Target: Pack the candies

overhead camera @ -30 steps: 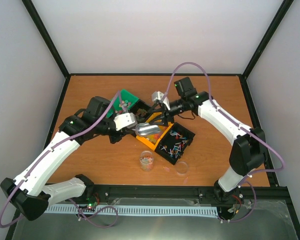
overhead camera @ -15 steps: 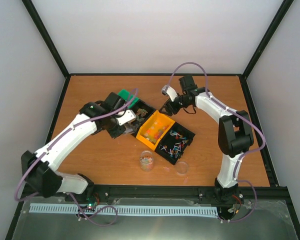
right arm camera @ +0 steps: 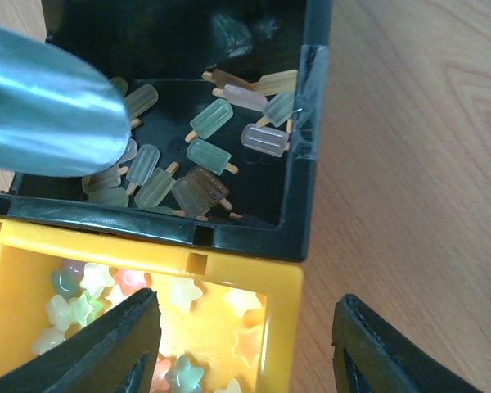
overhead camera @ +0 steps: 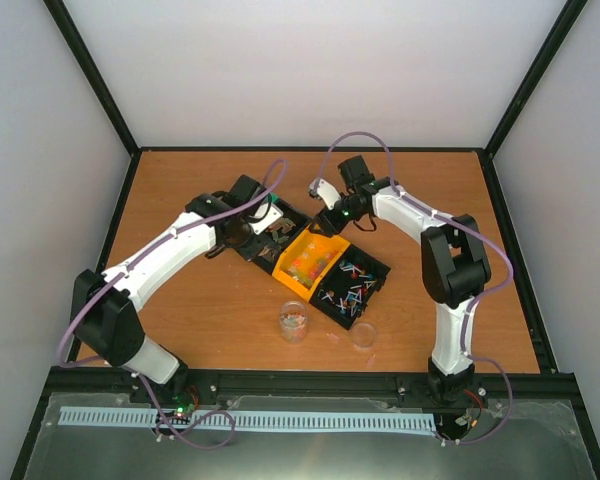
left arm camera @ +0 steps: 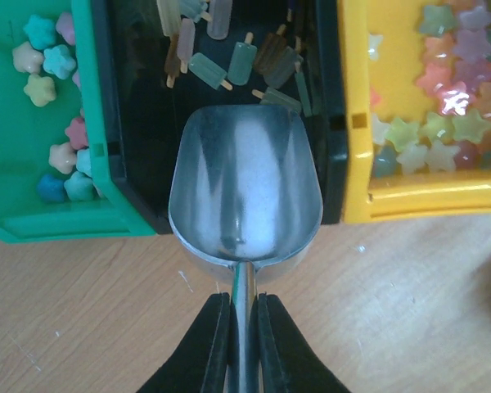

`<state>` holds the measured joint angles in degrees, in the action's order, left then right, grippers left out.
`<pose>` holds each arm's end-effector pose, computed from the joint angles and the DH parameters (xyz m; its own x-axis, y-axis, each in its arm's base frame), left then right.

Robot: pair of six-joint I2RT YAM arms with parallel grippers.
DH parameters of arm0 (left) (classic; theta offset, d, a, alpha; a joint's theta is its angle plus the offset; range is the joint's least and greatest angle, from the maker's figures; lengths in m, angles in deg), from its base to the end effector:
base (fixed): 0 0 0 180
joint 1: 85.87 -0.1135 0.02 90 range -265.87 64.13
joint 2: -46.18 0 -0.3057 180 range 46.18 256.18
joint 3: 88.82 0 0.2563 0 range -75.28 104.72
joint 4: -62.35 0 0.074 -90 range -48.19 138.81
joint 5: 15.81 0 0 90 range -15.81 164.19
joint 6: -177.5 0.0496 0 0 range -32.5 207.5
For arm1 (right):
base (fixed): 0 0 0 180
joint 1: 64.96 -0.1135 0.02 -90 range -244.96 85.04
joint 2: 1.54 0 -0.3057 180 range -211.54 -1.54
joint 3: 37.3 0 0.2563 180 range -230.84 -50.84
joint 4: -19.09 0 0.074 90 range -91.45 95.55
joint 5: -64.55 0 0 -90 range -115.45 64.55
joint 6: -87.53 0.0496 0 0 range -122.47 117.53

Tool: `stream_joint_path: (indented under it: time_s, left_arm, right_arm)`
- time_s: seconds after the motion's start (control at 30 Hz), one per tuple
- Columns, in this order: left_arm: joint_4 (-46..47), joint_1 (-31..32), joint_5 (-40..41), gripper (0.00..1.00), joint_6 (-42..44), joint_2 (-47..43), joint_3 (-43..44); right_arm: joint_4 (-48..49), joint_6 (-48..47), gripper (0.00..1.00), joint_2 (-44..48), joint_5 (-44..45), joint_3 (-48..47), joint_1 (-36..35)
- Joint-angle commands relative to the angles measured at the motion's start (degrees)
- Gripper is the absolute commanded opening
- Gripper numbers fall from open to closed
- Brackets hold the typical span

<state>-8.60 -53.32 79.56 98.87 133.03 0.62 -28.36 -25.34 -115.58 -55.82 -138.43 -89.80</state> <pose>0.2594 -0.1600 0.3156 -0.6683 0.6594 -0.3444 0.6511 0.7424 0.1580 0.3998 0.2127 0.2339 -0.4977 -0.5999 -0.6265 -0.8496 0.4827 0.2127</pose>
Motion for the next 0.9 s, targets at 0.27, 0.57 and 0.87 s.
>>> stream_joint_path:
  time_s: [0.27, 0.57, 0.87]
  left_arm:
    - [12.1, -0.2, 5.4, 0.01, -1.1, 3.8, -6.7]
    - [15.5, -0.2, 4.1, 0.01, -3.0, 8.4, -8.6]
    - [19.5, -0.2, 0.2, 0.01, -6.1, 14.6, -6.6]
  right_arm:
    - [-0.2, -3.6, 0.49, -3.5, 4.5, -0.5, -3.2]
    - [1.2, -5.7, 0.27, -4.4, 5.6, 1.2, -3.2]
    - [4.1, -8.4, 0.03, -2.9, 4.5, 5.1, -3.3]
